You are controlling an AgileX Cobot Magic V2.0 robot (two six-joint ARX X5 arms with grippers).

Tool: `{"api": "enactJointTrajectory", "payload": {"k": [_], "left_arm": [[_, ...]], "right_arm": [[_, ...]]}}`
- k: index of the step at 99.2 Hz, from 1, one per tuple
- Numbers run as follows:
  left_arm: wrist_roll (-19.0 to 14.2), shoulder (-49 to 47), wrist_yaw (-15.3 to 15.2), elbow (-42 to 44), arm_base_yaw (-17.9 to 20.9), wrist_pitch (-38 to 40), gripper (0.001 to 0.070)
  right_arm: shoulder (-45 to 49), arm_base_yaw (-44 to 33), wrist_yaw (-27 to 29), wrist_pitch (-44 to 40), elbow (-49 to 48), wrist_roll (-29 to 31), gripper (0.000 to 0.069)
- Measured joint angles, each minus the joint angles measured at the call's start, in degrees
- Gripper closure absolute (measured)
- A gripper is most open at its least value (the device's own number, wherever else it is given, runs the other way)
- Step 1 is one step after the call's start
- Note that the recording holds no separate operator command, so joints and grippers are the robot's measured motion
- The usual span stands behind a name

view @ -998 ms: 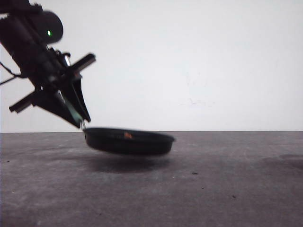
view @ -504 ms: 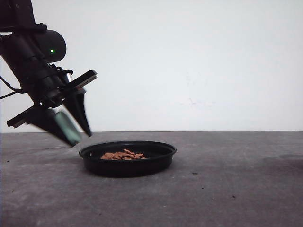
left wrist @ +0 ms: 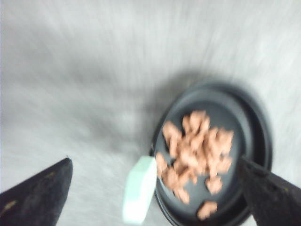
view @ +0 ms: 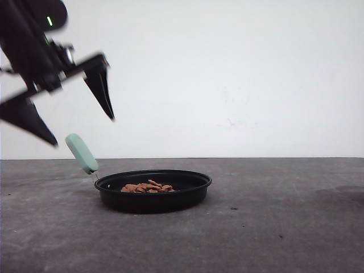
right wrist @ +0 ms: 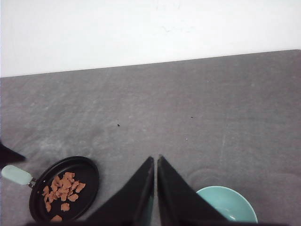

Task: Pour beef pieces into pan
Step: 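Open the left gripper and raise it off the pan handle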

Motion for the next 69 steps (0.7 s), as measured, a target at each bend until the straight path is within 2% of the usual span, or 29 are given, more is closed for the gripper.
{"api": "enactJointTrajectory", "payload": {"k": [20,30,34,46,50,58,69], "left_arm": [[0.6,-13.3,-6.0,0.0,3.7,0.4,0.0014],[2.2,-21.9,-9.3,0.0,4.3,0.6,0.0034],[3.2,-25.2,-10.8,0.0,4.2,0.3,0.0109],[6.3,-33.8,-16.0,0.0,4.1,-1.4,0.0482],[6.8,-36.0,-17.3,0.0,4.1,-1.7,0.0577],[8.0,-40.5,-19.1,-1.9,4.1,0.1,0.0652],[9.7,-48.2,-20.2,-9.4,4.1,3.3,0.0675]], "right_arm": [[0.1,0.0,0.3,0.2,0.0,-1.9,0.0681],[0.1,0.0,2.6,1.6,-0.1,-4.3,0.0681],[0.1,0.0,3.5,2.5,-0.3,-5.5,0.0681],[-1.1,0.0,5.9,4.6,-1.9,-7.9,0.0681],[-1.9,0.0,6.7,5.9,-2.9,-8.4,0.0681],[-4.5,0.0,7.2,9.9,-6.2,-9.8,0.0681],[-10.3,0.0,7.2,15.4,-12.8,-12.2,0.0681]]}}
